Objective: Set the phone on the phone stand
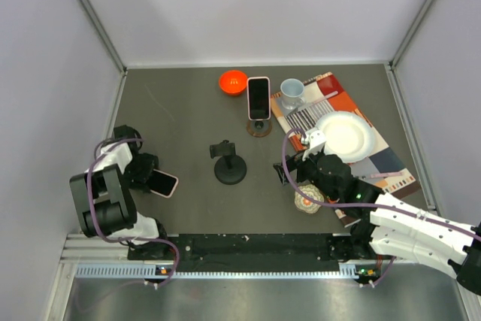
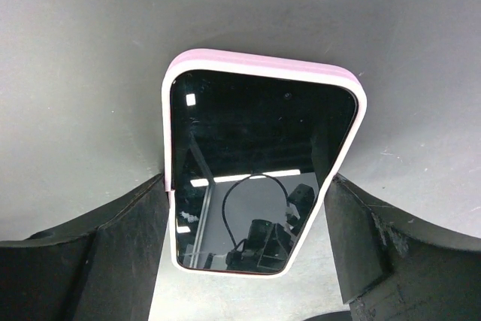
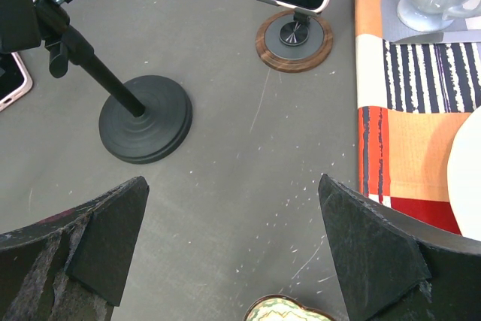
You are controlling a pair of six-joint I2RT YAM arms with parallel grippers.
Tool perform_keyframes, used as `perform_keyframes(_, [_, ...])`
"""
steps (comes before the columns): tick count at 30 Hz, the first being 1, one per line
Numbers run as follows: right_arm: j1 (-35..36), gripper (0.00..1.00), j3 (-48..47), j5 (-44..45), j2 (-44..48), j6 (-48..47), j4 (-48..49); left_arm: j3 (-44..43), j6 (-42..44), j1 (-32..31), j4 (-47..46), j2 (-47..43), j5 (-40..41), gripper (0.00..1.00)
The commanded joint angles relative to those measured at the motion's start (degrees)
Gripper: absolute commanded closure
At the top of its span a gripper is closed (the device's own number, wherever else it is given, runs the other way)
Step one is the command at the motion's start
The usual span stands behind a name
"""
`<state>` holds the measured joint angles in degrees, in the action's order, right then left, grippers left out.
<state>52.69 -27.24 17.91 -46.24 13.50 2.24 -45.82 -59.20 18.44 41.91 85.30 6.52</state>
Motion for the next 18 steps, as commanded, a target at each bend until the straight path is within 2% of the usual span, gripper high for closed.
perform_keyframes(1, [-0.6,0.04,-0.9,0.1,-0.4,-0.1,2.2,5.0,0.0,0.3,-3.6,-2.6,3.1,1.00])
perform_keyframes(5, [-0.7,0.04,-1.8,0.0,-1.5,-0.1,1.0,5.6,0.8,0.4,-1.4,-8.7,5.0,1.00])
perform_keyframes(10, [-0.7,0.04,-3.0,-0.9,-2.4,0.0,-0.6,6.2,2.7,0.1,-0.2,-17.9,3.3,1.00])
perform_keyframes(18, [-0.9,0.03,-5.6,-1.5,-3.5,0.1,-4.6,8.4,6.4,0.0,-4.3,-32.1,-0.6,1.00])
